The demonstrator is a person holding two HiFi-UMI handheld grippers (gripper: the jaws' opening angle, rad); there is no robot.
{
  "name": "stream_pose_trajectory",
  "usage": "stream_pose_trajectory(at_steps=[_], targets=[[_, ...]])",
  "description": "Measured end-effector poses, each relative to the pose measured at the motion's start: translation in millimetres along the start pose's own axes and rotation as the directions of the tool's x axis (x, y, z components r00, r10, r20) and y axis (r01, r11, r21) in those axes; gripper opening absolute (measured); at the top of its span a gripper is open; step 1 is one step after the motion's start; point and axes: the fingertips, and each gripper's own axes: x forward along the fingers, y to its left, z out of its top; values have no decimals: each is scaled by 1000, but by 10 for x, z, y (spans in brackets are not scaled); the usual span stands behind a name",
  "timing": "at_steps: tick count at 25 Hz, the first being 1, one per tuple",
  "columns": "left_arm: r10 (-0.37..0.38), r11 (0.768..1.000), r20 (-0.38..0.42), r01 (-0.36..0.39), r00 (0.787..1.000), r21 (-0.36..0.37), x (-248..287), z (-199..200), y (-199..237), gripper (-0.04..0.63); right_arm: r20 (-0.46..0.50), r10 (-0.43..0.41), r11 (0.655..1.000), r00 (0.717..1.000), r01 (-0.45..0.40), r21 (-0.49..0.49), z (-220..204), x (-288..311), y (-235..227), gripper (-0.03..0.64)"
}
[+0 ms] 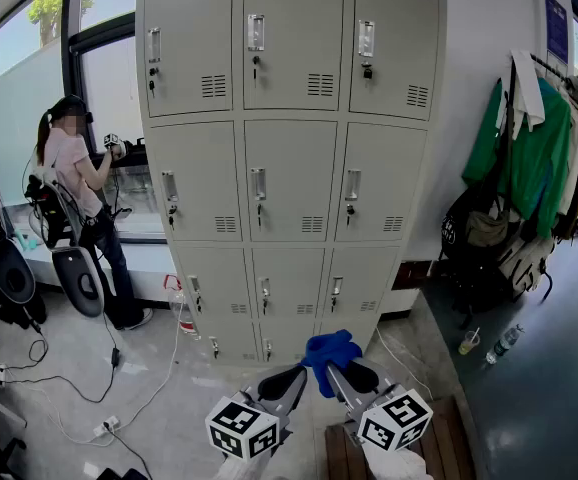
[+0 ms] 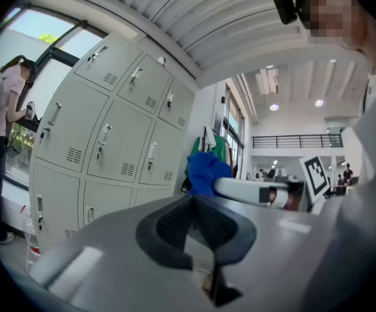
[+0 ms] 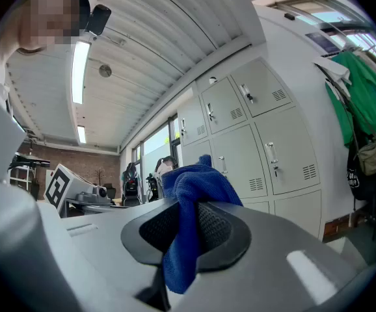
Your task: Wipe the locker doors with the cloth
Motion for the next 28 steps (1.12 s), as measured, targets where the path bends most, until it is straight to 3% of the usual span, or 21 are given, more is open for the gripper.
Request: stream_pose_trajectory(at_steps=[6, 12, 23, 28], targets=[[7, 999, -31, -8, 1000, -44, 224, -134, 312, 8, -46, 32, 999, 998, -31, 8, -166, 345, -169, 57], [-12, 1000, -30, 12, 999, -6, 615, -50, 906, 8, -18, 20, 1000, 1000, -20, 7, -204, 995, -527, 57], [-55, 996, -28, 56, 998, 72, 1375, 677, 2479, 8, 51, -32, 999, 998, 32, -4, 175, 2655, -1190, 57], [-84, 993, -41, 87, 996, 81, 1628, 789, 2920, 8, 60, -59, 998, 996, 59, 5, 206, 3103, -1427, 58]])
